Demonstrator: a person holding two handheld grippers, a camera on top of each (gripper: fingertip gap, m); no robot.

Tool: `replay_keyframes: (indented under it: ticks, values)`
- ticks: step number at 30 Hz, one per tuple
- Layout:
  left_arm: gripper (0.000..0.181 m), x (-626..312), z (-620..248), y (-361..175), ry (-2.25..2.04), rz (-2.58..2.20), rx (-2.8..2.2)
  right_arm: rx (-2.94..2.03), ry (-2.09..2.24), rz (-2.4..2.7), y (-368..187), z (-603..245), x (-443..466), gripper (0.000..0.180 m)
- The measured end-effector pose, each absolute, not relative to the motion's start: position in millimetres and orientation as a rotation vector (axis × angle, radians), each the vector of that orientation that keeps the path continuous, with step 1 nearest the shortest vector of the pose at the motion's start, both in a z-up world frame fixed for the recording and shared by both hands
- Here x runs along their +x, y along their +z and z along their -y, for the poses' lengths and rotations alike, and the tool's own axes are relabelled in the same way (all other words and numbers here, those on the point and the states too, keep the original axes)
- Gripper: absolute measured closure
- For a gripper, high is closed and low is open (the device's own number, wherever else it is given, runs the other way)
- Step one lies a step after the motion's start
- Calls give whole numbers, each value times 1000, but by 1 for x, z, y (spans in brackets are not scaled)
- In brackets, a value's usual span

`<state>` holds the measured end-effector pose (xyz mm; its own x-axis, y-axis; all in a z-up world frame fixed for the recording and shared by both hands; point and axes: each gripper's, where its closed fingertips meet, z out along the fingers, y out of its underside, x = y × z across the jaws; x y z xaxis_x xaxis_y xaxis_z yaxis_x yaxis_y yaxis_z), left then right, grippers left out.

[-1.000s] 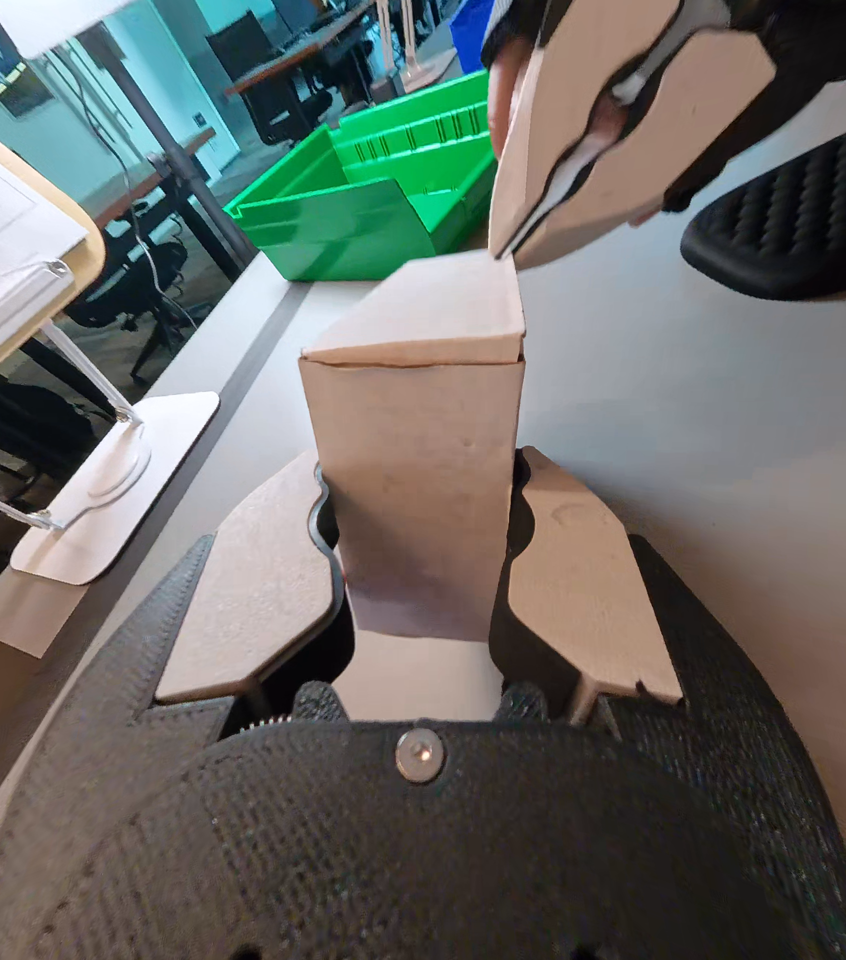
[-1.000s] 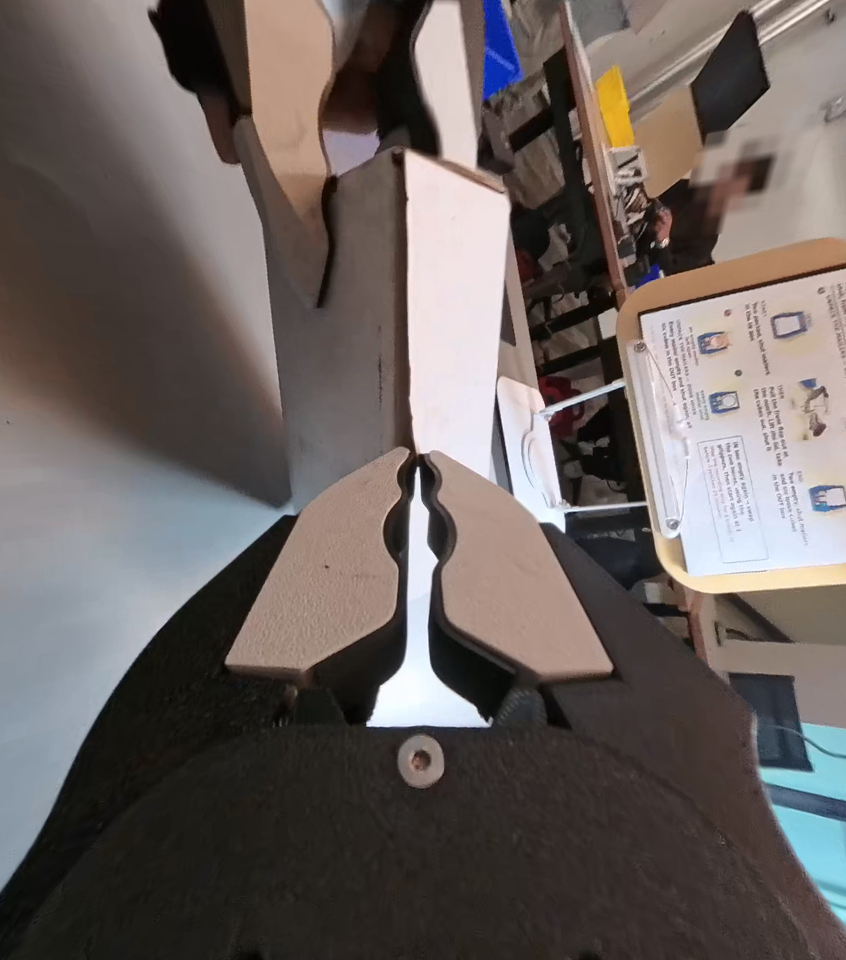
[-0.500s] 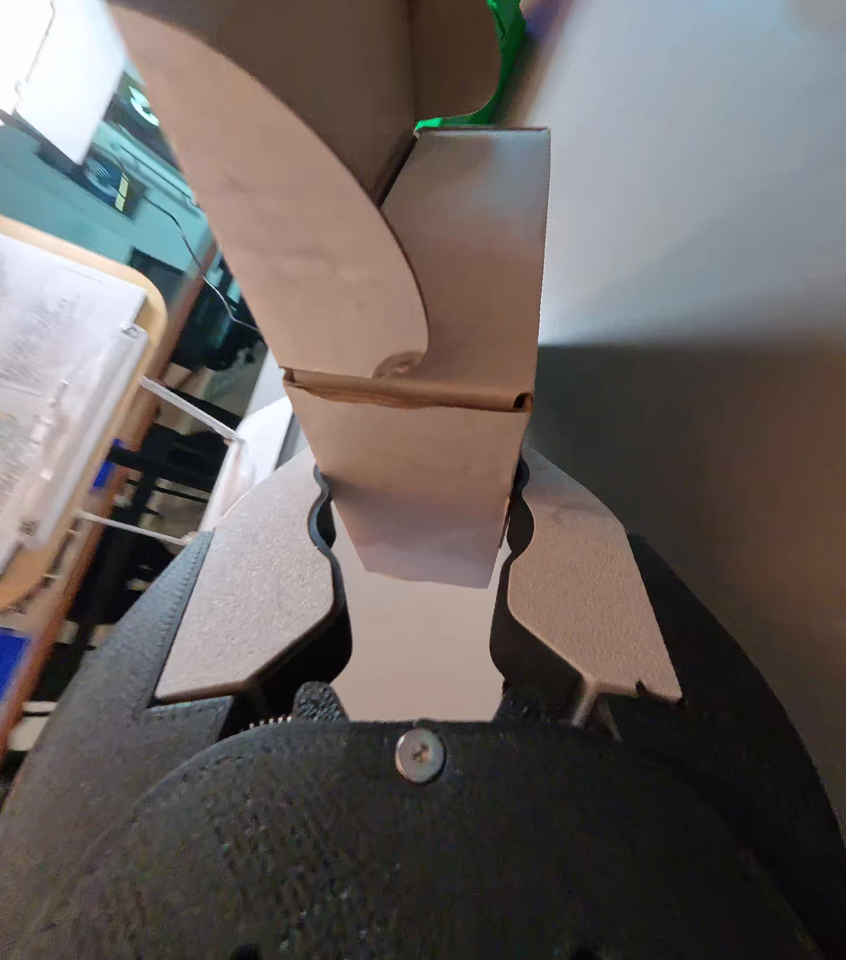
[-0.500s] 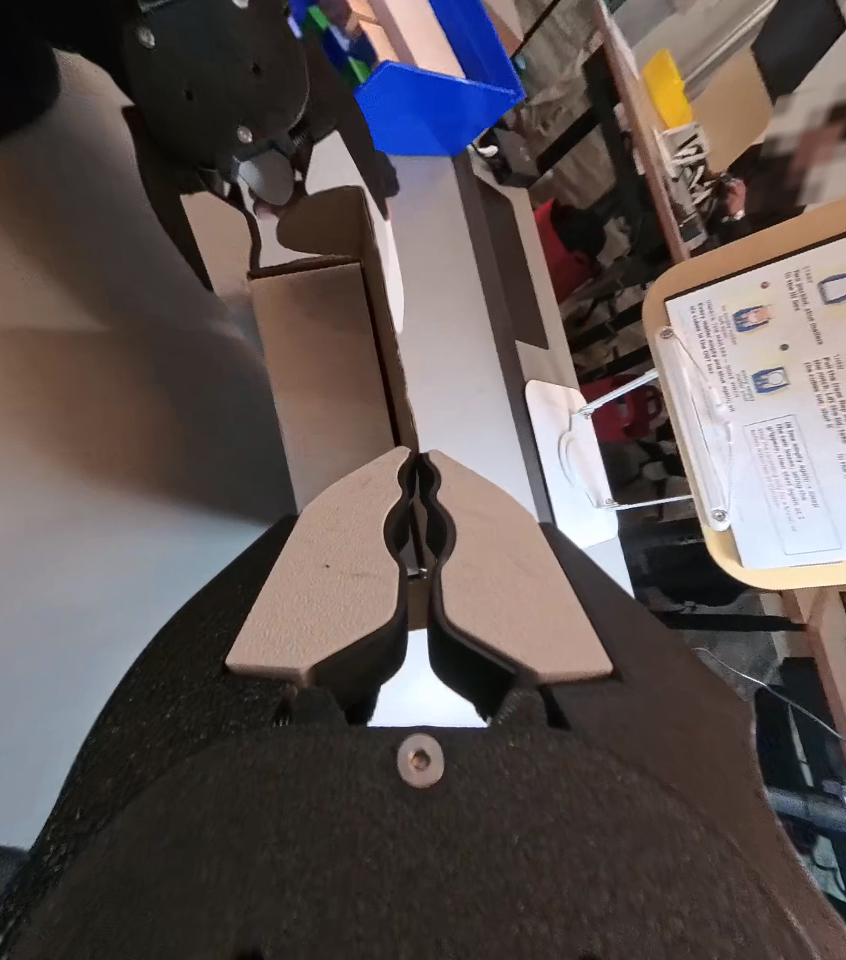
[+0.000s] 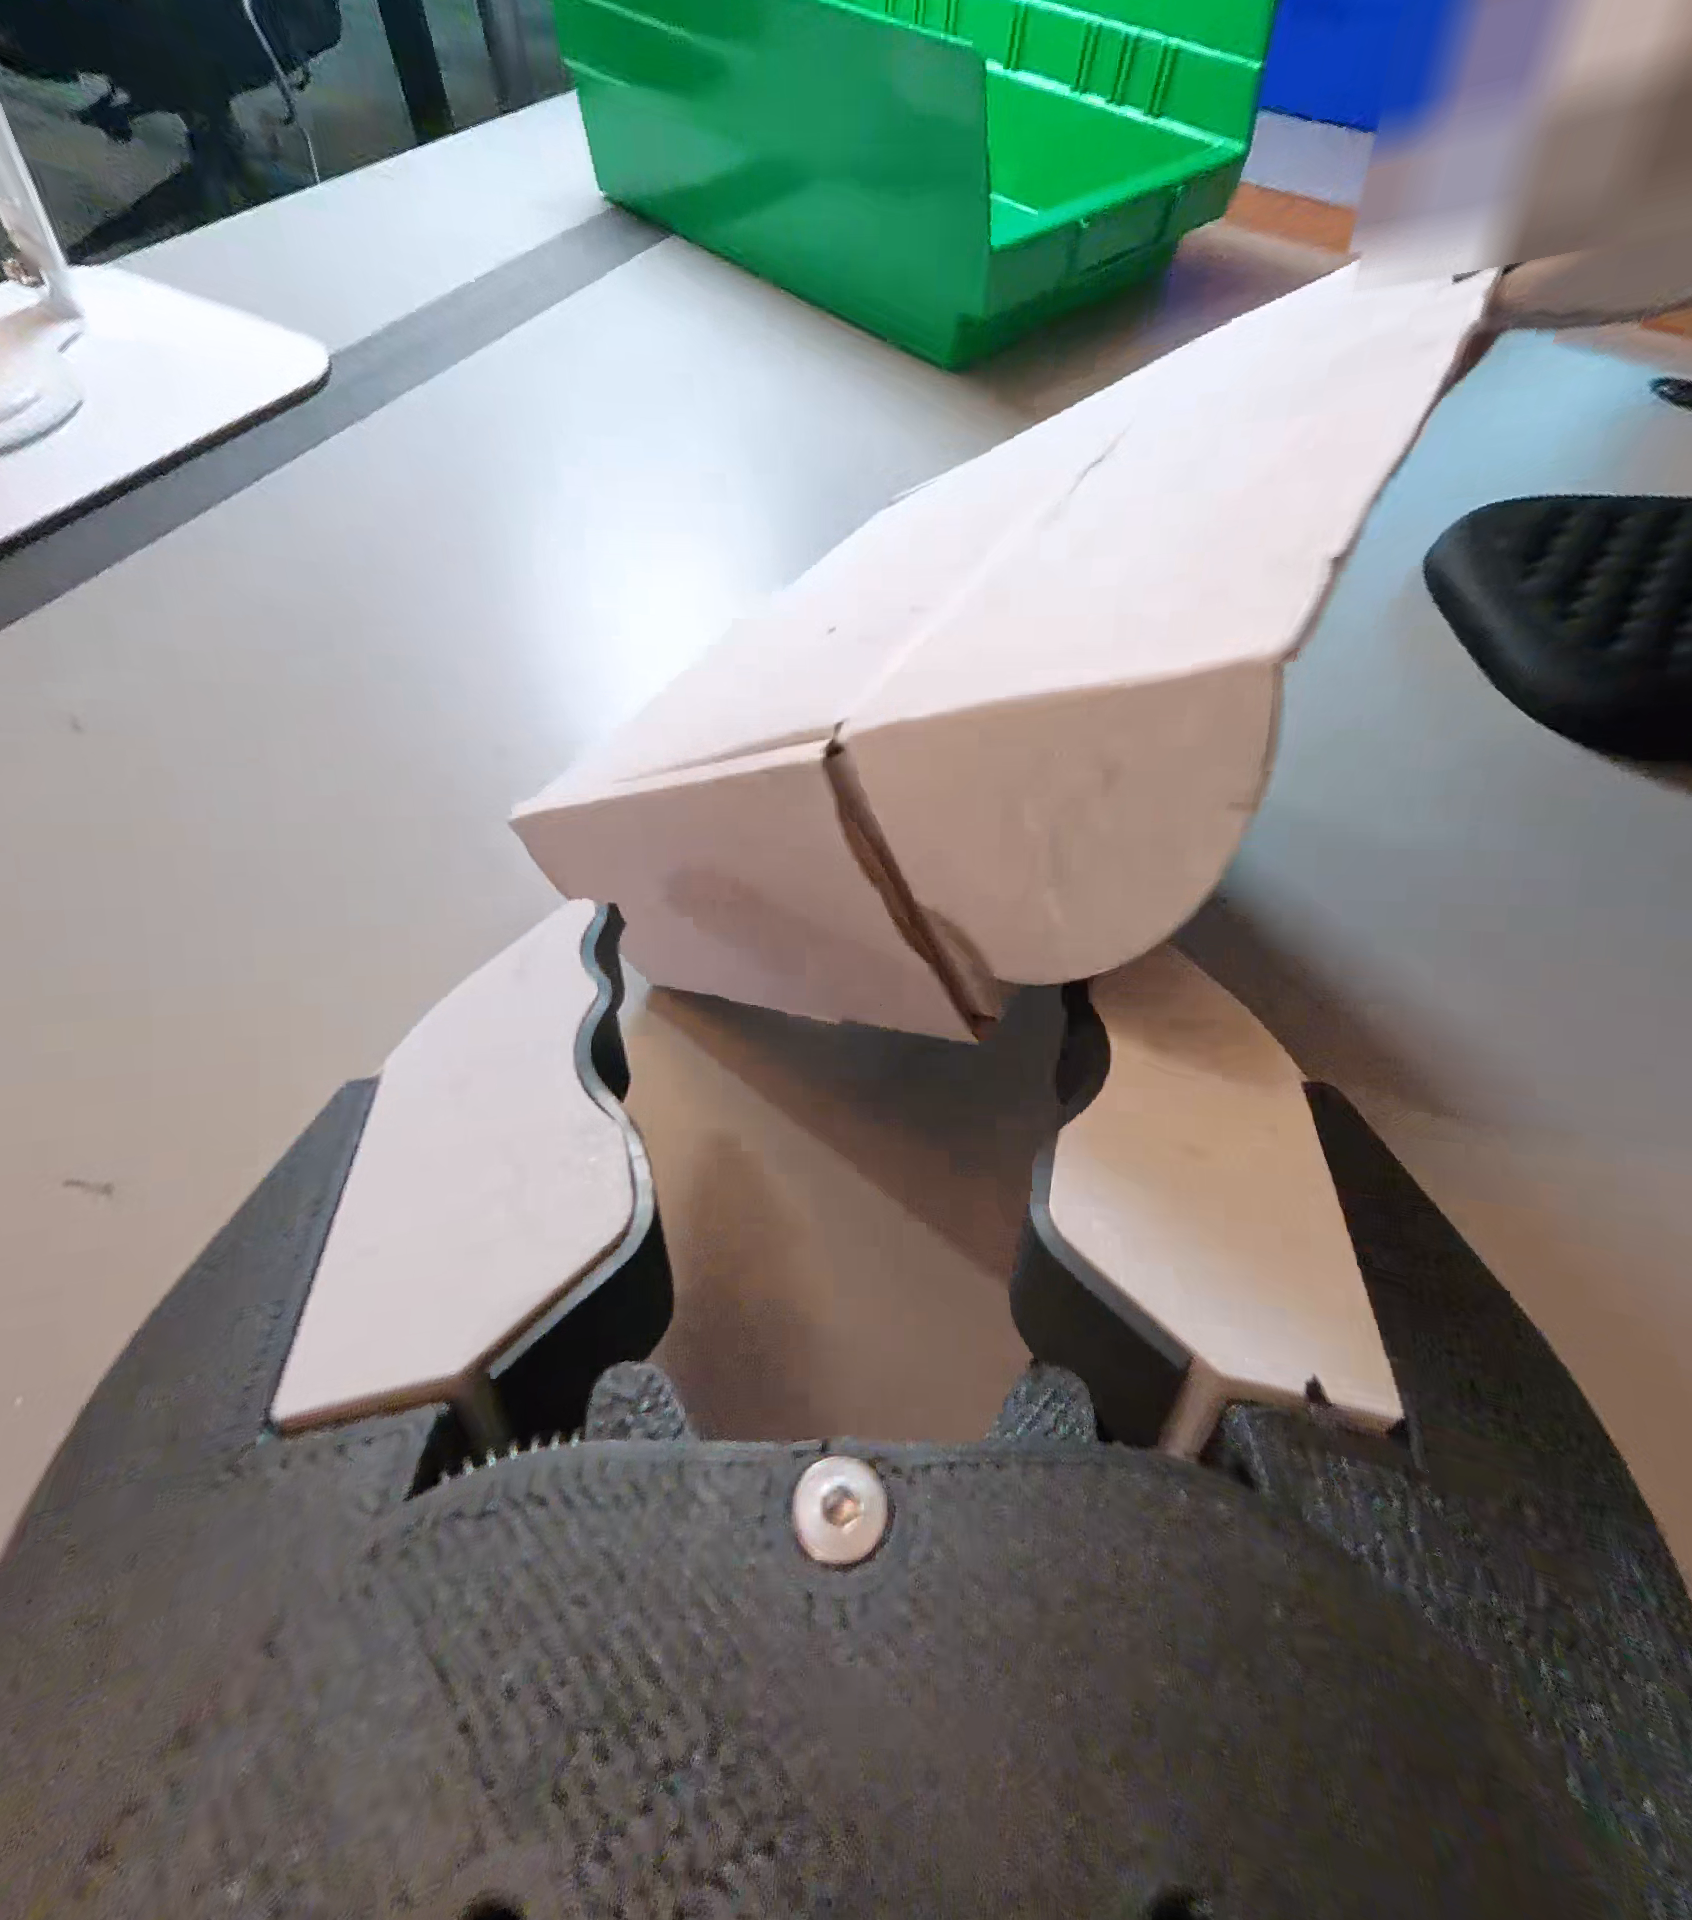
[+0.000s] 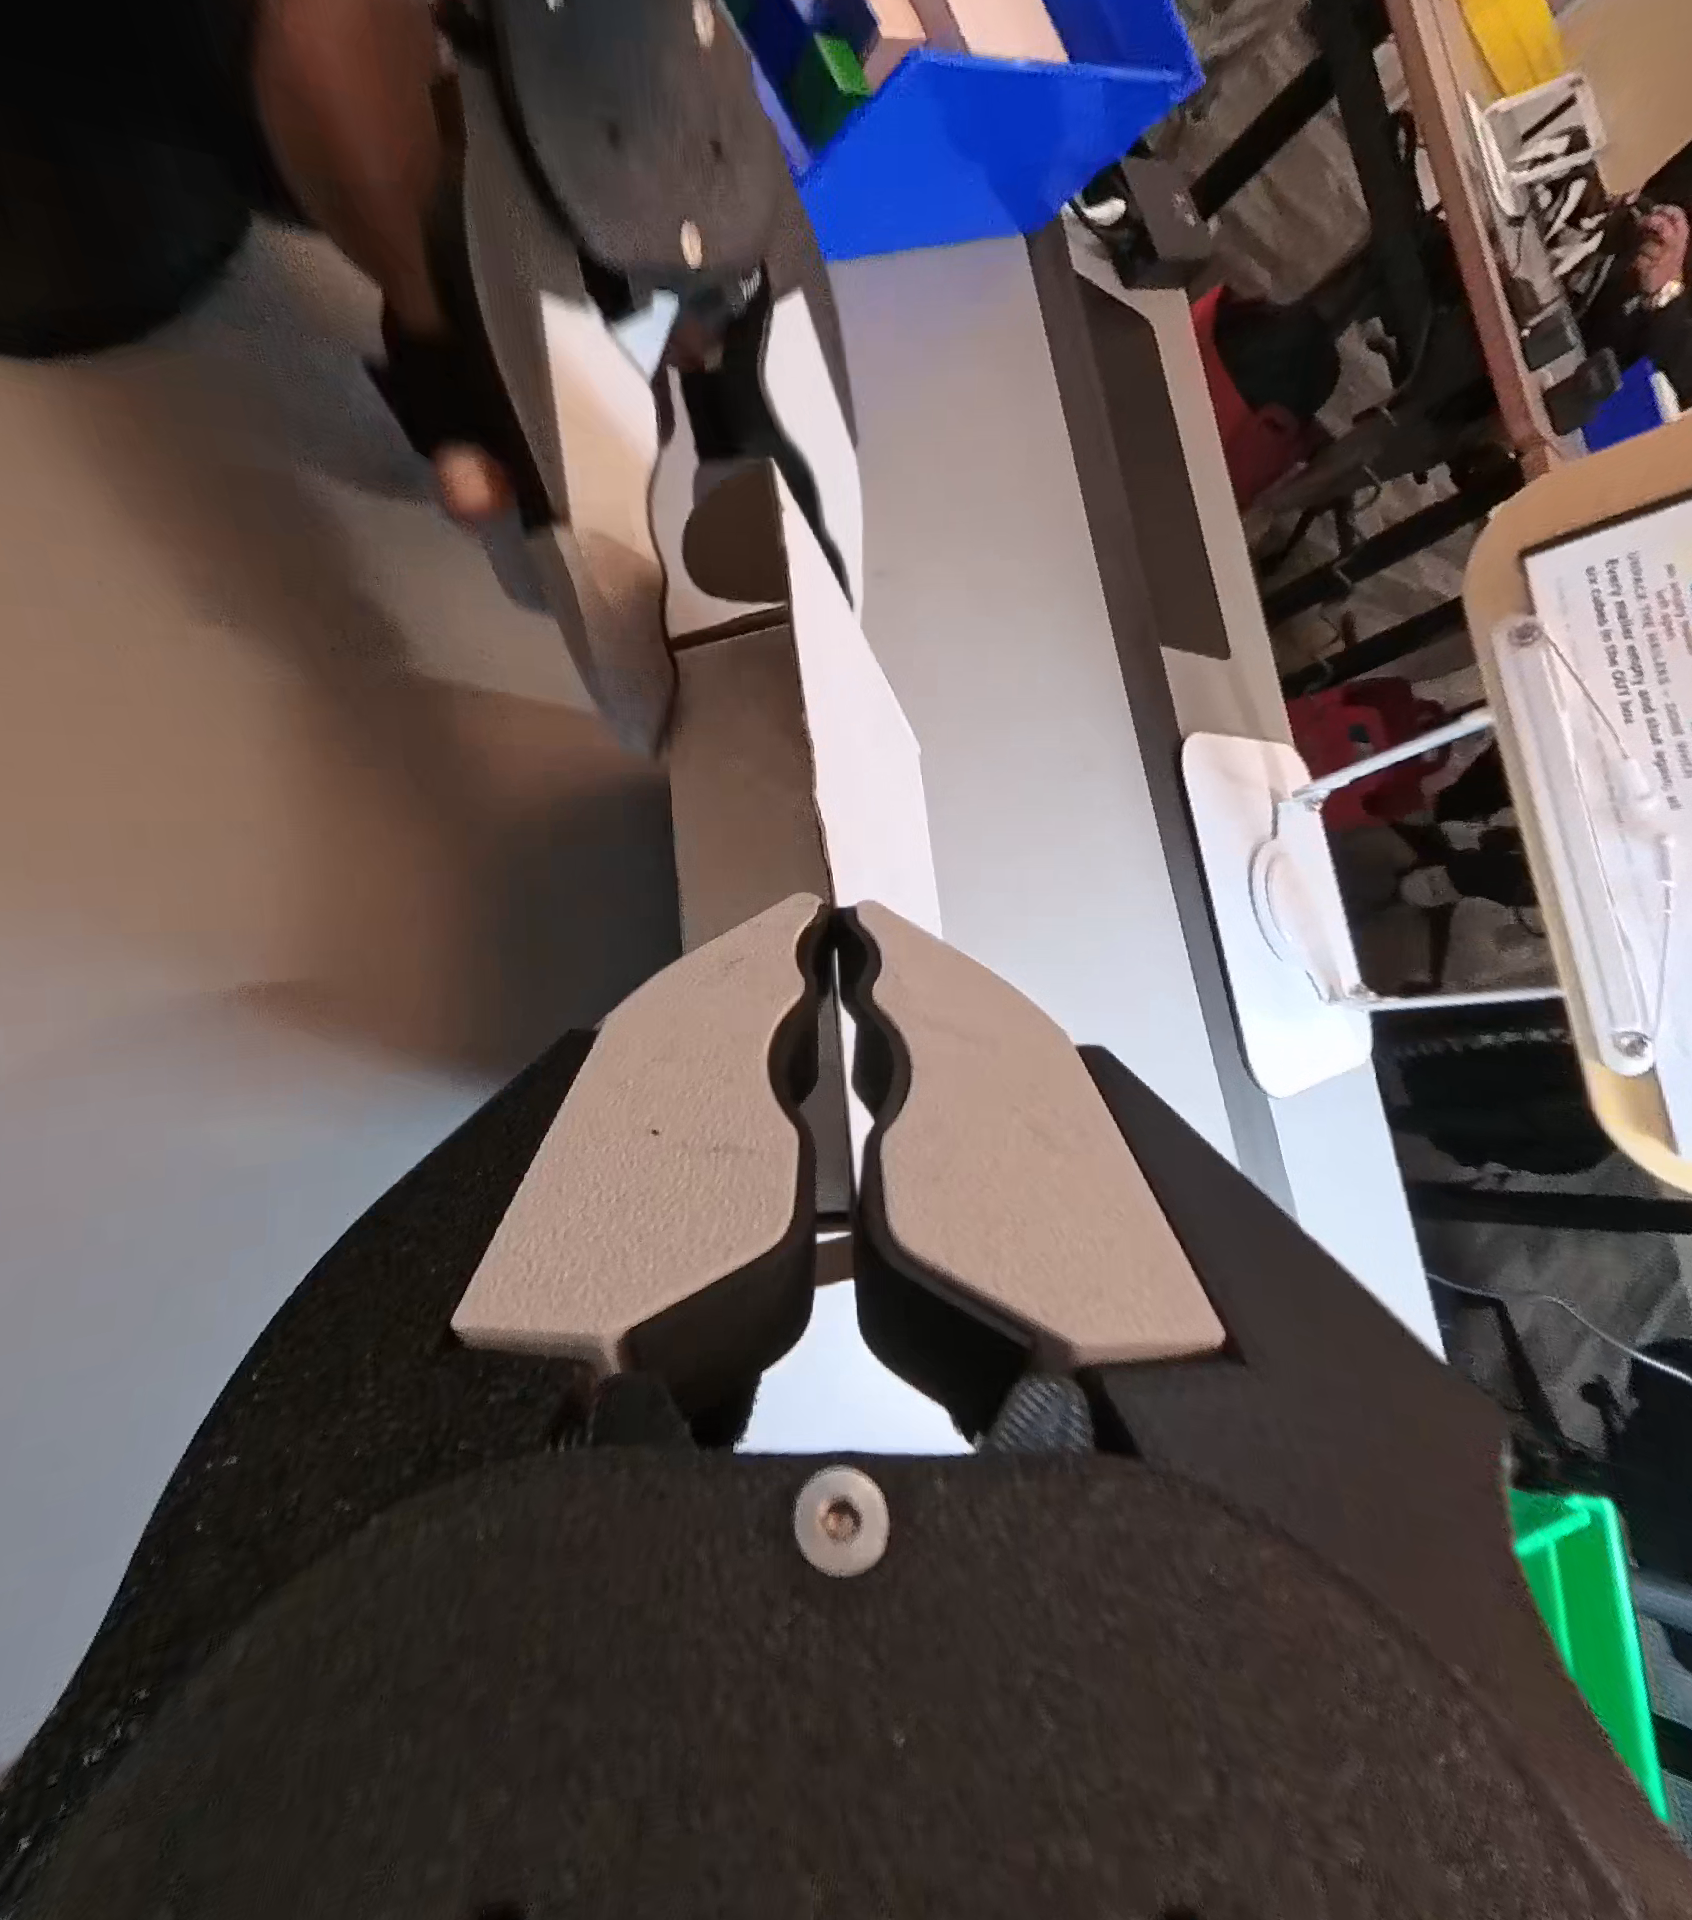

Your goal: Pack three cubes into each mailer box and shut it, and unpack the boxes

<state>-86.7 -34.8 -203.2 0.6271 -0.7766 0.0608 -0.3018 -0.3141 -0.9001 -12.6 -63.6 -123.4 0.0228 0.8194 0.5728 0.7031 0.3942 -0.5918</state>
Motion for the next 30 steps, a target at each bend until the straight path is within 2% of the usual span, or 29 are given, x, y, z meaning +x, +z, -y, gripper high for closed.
replay_keyframes:
  ticks: [1, 3, 7, 8, 10, 12, 15, 18, 19, 23, 28, 30]
  values:
    - [108, -86, 32, -205, -613, -844, -1888, -1346, 162, 1716, -121, 64, -15, 179]
    - [142, -86, 31, -206, -613, -827, -1892, -1319, 151, 1727, -117, 61, -19, 179]
    - [177, -89, 34, -216, -435, -952, -1865, -1328, 237, 1748, -110, 58, -23, 179]
    - [172, -89, 36, -219, -416, -976, -1867, -1332, 272, 1747, -108, 58, -24, 179]
    - [135, -84, 44, -218, -511, -983, -1885, -1331, 270, 1746, -106, 55, -24, 179]
    - [116, -79, 52, -206, -732, -912, -1899, -1329, 273, 1746, -108, 54, -22, 179]
    - [113, -90, 41, -188, -914, -672, -1892, -1322, 352, 1723, -110, 59, -22, 179]
    - [102, -92, 29, -182, -936, -558, -1876, -1292, 382, 1740, -118, 66, -26, 179]
    - [101, -90, 28, -183, -939, -547, -1885, -1277, 367, 1746, -120, 66, -28, 179]
    - [123, -100, 17, -194, -687, -562, -1889, -1253, 413, 1767, -125, 73, -33, 179]
    - [132, -103, 17, -199, -452, -679, -1880, -1259, 461, 1776, -123, 71, -31, 179]
    - [147, -102, 19, -204, -404, -728, -1884, -1282, 489, 1772, -120, 67, -30, 179]
